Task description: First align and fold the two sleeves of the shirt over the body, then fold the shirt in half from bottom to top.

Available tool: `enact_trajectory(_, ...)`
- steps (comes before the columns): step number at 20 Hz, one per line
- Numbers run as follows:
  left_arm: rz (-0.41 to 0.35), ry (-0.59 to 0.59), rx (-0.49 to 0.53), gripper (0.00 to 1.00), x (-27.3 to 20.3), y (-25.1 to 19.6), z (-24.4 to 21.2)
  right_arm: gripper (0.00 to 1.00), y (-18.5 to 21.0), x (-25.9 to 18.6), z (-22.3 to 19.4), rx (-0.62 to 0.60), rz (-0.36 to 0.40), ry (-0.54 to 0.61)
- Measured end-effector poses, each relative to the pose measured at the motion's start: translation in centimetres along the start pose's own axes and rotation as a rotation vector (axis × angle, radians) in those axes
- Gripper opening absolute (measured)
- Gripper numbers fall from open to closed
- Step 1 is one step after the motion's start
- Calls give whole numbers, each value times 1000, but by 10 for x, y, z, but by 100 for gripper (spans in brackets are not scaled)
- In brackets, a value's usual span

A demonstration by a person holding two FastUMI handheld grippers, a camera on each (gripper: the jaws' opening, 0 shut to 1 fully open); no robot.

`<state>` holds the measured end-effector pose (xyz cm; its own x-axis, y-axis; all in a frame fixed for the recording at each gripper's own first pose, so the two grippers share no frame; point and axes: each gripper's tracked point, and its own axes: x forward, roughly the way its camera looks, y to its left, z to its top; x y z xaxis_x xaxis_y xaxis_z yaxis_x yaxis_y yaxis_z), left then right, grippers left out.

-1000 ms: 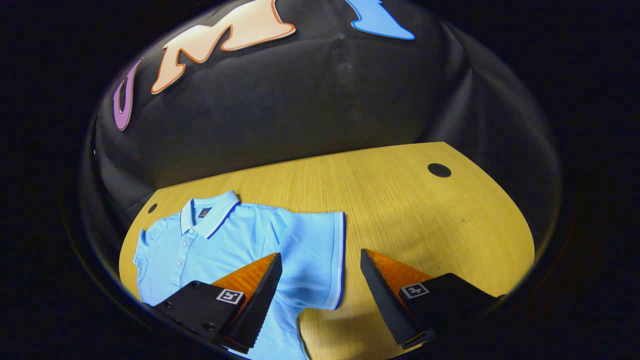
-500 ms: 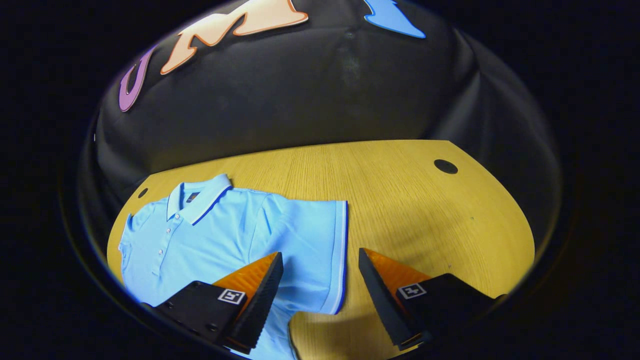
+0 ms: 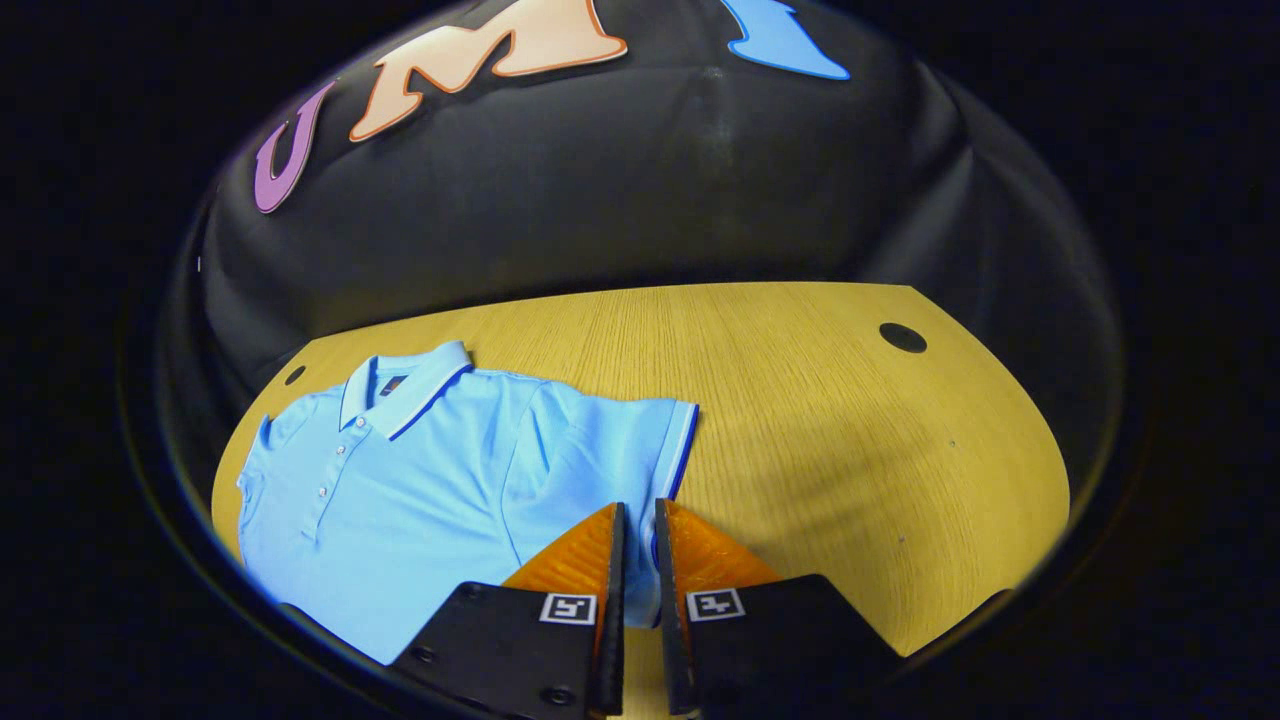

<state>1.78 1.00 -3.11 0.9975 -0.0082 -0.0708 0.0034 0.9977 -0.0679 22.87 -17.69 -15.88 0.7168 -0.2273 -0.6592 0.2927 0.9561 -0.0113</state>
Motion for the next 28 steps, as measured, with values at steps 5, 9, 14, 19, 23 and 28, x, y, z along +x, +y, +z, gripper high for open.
enact_trajectory(5,0,-13,6,95,-1,3,6,12,1,0,-1,26,17,8)
enact_trajectory(9,-11,7,-17,95,0,3,0,4,5,0,-2,96,21,17)
enact_trajectory(14,-12,7,-13,95,2,7,-2,4,35,-13,27,137,89,-72)
enact_trajectory(19,-16,12,-17,95,5,8,-4,3,89,-37,50,187,255,-112)
enact_trajectory(23,-11,4,-13,95,6,10,-2,3,142,-46,36,166,395,-97)
enact_trajectory(28,-13,12,-12,95,8,9,-5,3,181,-41,6,92,449,-61)
